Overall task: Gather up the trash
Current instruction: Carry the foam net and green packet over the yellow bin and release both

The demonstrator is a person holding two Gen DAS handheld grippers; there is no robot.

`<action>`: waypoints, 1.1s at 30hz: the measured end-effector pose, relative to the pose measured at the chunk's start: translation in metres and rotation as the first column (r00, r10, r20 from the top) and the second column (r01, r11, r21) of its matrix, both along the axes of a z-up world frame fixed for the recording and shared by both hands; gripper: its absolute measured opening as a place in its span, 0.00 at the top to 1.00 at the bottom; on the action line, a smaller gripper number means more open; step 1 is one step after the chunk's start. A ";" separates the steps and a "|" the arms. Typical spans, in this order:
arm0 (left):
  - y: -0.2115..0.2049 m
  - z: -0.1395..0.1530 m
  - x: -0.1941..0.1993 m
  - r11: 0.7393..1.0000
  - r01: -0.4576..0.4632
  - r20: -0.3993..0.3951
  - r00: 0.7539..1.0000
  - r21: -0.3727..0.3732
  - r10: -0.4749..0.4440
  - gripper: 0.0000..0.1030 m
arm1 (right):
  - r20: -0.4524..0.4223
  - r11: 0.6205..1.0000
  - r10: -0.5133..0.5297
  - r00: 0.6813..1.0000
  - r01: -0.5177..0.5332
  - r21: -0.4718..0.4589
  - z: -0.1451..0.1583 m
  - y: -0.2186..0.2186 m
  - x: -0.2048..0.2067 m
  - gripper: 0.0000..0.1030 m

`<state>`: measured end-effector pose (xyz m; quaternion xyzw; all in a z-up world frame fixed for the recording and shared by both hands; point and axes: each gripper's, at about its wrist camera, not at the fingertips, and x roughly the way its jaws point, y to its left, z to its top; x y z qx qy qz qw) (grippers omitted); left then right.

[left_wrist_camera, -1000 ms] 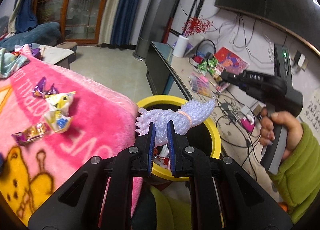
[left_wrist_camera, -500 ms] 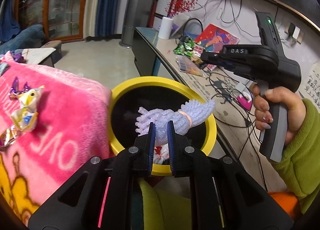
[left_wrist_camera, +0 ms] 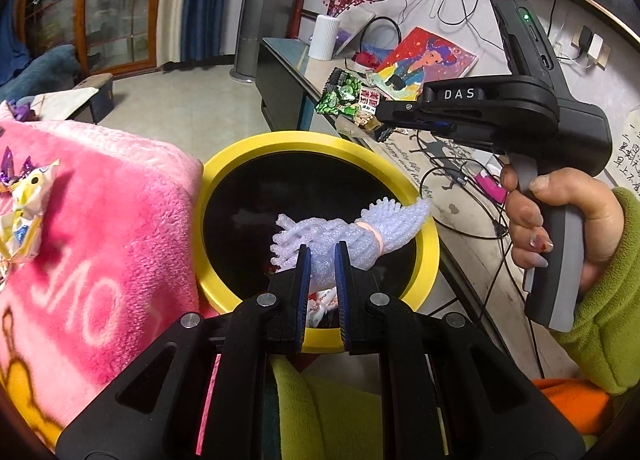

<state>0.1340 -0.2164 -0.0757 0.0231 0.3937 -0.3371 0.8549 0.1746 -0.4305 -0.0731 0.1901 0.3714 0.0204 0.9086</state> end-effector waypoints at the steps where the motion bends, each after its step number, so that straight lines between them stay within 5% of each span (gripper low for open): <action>1: -0.001 -0.001 0.001 1.000 0.001 -0.003 1.000 0.002 -0.001 0.92 | -0.004 1.000 0.003 1.000 -0.003 0.000 -0.001 0.001 0.000 0.90; 15: -0.009 -0.012 0.014 1.000 0.000 -0.032 0.999 0.009 0.000 0.90 | -0.041 1.000 0.007 0.999 -0.006 0.012 -0.012 0.003 0.004 0.81; 23: -0.002 -0.010 0.016 0.999 -0.034 -0.049 0.998 -0.004 0.034 0.49 | -0.043 1.000 -0.011 0.999 0.012 0.008 -0.012 0.000 0.004 0.66; 25: 0.001 -0.008 0.017 0.999 -0.045 -0.057 0.997 -0.016 0.044 0.26 | -0.041 1.000 -0.014 0.999 0.014 0.004 -0.011 -0.001 0.004 0.60; 27: 0.004 -0.006 0.017 0.998 -0.056 -0.063 0.997 -0.028 0.054 0.15 | -0.035 1.000 -0.015 0.999 0.015 0.000 -0.009 0.000 0.003 0.57; 33: 0.018 0.007 0.015 0.994 -0.099 -0.033 0.995 -0.052 0.097 0.11 | -0.015 0.999 -0.023 1.000 0.022 -0.024 -0.001 0.004 0.000 0.44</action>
